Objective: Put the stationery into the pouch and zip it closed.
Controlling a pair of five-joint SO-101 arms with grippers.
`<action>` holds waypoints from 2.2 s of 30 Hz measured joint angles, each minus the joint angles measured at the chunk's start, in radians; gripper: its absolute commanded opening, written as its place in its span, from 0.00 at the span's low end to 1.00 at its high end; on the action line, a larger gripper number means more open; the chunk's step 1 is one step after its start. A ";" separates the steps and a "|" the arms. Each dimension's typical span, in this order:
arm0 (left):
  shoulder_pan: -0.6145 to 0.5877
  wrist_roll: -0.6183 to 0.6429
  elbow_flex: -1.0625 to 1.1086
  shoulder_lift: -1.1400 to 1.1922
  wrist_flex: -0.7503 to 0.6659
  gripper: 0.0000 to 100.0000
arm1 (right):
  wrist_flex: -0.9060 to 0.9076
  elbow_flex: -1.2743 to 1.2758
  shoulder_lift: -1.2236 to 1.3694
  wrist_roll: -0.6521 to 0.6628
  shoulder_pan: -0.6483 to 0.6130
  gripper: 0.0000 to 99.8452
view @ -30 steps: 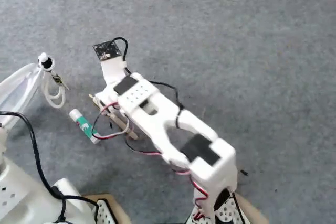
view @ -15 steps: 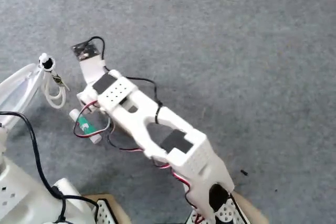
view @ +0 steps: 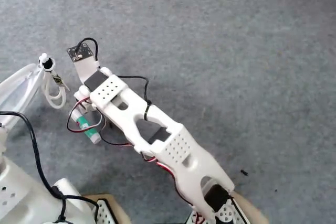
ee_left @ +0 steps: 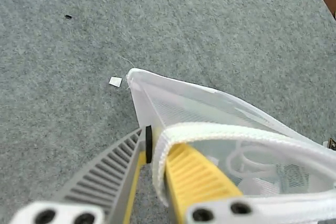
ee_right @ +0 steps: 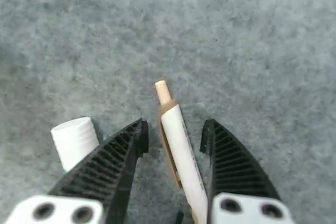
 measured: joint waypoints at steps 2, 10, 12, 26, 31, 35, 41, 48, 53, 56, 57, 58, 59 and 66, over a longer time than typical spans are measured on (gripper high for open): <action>0.000 0.000 0.000 0.000 0.000 0.03 | 0.041 -0.069 0.037 0.000 0.000 0.13; 0.000 0.000 0.000 0.000 0.000 0.03 | 0.161 -0.307 0.175 0.000 0.034 0.03; 0.000 0.000 0.000 0.000 0.000 0.03 | 0.190 -0.362 0.203 0.000 0.041 0.01; 0.146 0.000 0.000 0.000 0.000 0.03 | 0.496 -0.856 0.189 0.000 0.120 0.01; 0.279 -0.043 0.000 0.000 0.000 0.03 | 0.499 -0.881 0.038 0.000 0.229 0.01; 0.328 -0.049 0.000 0.000 0.000 0.03 | 0.499 -0.882 -0.091 0.000 0.313 0.01; 0.394 -0.052 0.008 0.000 0.000 0.03 | 0.499 -0.884 -0.367 0.000 0.379 0.01; 0.523 -0.052 0.103 0.000 0.000 0.03 | 0.511 -0.885 -0.709 0.000 0.229 0.01; 0.537 -0.052 0.114 0.000 0.000 0.03 | 0.511 -0.724 -0.864 0.020 0.034 0.01; 0.537 -0.052 0.127 0.000 0.000 0.03 | 0.511 -0.500 -0.971 0.028 -0.040 0.01; 0.537 -0.052 0.127 0.000 0.000 0.03 | 0.511 -0.414 -1.007 0.031 -0.048 0.01; 0.537 -0.052 0.127 0.000 0.000 0.03 | 0.505 -0.322 -1.042 0.031 -0.049 0.01; 0.537 -0.052 0.127 0.000 0.000 0.03 | 0.494 -0.233 -1.069 0.031 -0.049 0.01; 0.537 -0.068 0.157 -0.008 0.000 0.03 | 0.153 0.262 -1.175 0.034 -0.017 0.01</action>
